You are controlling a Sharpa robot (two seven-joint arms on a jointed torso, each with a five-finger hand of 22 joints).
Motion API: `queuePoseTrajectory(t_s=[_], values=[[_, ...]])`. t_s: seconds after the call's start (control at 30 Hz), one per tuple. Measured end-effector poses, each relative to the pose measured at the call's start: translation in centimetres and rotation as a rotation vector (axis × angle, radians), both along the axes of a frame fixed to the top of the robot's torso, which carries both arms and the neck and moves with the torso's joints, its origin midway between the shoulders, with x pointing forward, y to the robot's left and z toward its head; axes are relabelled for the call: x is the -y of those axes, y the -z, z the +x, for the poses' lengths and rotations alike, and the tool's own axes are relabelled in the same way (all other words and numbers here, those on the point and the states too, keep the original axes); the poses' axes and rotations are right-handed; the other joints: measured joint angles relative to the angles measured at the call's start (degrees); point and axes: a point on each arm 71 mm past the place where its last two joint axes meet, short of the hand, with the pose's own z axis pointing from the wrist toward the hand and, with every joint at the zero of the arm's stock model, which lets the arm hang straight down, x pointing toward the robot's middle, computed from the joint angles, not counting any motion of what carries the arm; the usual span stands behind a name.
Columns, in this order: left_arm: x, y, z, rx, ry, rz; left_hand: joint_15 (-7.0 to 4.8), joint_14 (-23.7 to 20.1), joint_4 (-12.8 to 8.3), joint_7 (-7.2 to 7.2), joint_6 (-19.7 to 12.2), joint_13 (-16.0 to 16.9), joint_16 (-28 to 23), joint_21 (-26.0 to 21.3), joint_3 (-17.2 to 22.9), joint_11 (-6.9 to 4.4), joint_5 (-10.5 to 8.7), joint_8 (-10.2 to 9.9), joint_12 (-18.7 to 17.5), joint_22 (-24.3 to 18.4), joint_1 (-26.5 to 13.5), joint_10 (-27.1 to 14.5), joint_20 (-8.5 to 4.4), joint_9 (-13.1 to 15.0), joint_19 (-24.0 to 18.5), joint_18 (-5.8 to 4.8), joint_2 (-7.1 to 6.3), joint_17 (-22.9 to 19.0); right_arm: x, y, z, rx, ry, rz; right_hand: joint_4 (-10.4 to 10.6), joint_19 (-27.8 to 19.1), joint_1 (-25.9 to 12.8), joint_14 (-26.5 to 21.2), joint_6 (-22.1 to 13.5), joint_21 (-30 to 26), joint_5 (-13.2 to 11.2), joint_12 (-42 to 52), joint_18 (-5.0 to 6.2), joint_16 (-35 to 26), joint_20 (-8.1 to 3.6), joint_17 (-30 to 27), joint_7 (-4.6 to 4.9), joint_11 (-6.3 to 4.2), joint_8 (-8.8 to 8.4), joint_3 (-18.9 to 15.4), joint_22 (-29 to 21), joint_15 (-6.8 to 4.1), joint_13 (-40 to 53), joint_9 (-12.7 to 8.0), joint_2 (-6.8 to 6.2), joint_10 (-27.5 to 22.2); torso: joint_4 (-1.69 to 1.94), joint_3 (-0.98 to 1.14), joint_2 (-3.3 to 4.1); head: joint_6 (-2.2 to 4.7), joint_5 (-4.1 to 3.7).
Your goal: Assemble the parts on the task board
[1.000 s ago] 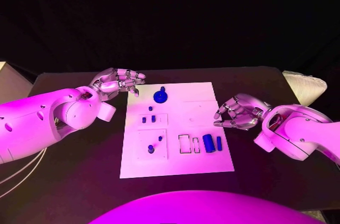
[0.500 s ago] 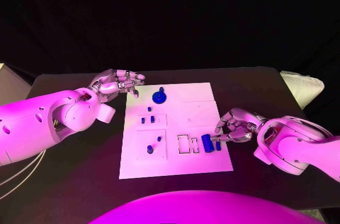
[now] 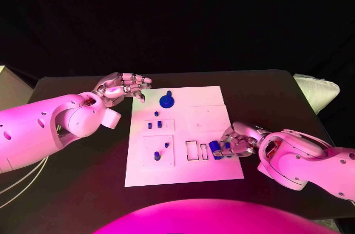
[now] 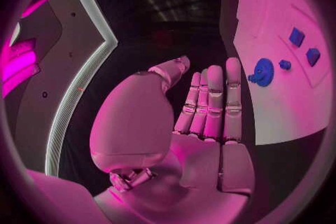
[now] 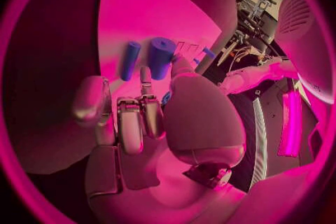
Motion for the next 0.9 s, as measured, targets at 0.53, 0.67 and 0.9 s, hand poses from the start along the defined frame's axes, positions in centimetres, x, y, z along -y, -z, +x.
queuePoseTrajectory(t_s=[0.53, 0.67, 0.9], values=[[-0.2, 0.1, 0.0, -0.006, -0.002, 0.003, 0.0, 0.0, 0.2, 0.0, 0.0, 0.0, 0.0, 0.0, -0.2, 0.0, 0.0, 0.0, 0.0, -0.1, 0.0, 0.0, 0.0, 0.0, 0.0, 0.0, 0.0, 0.0, -1.7, 0.8, 0.5, 0.027, -0.019, -0.023, 0.0, 0.0, -0.8, 0.0, 0.4, 0.5, 0.3, 0.2, 0.01, 0.2, 0.0, 0.0, -0.1, -0.2, 0.97, -0.8, 0.3, 0.01, 0.0, 0.4, 0.75, 0.2, 0.08, -0.07, 0.07, 0.01, 0.19], [-0.2, 0.2, 0.0, -0.008, -0.002, 0.004, 0.0, 0.0, 0.2, 0.0, 0.0, 0.0, 0.0, 0.0, -0.2, 0.0, 0.0, 0.0, 0.0, -0.1, 0.0, 0.0, 0.0, 0.0, 0.0, 0.0, 0.0, 0.0, -2.0, 0.9, 0.6, 0.036, -0.019, -0.025, 0.1, 0.0, -0.2, 0.0, 0.4, 0.5, 1.9, 0.2, 0.02, 0.2, 0.0, 0.0, -0.24, -0.2, 1.09, -0.9, 0.5, 0.01, 0.0, 0.5, 1.3, 0.2, 0.08, -0.1, 0.07, 0.01, 0.24], [-0.2, 0.2, -0.1, -0.012, -0.002, 0.005, 0.0, 0.0, 0.2, 0.0, 0.0, 0.0, 0.0, 0.0, -0.2, 0.0, 0.0, 0.0, 0.0, 0.0, 0.0, 0.0, 0.0, 0.0, 0.0, 0.0, 0.0, 0.0, -2.1, 0.8, 0.6, 0.057, -0.006, -0.016, 0.1, 0.2, 3.1, 0.2, 0.1, 1.0, 5.0, 0.2, 0.09, 0.4, -0.22, 0.0, -0.73, -0.17, 0.73, 1.5, 1.5, -0.13, 0.0, -0.5, 1.87, 0.2, 0.12, -0.13, 0.03, 0.01, 0.26]])
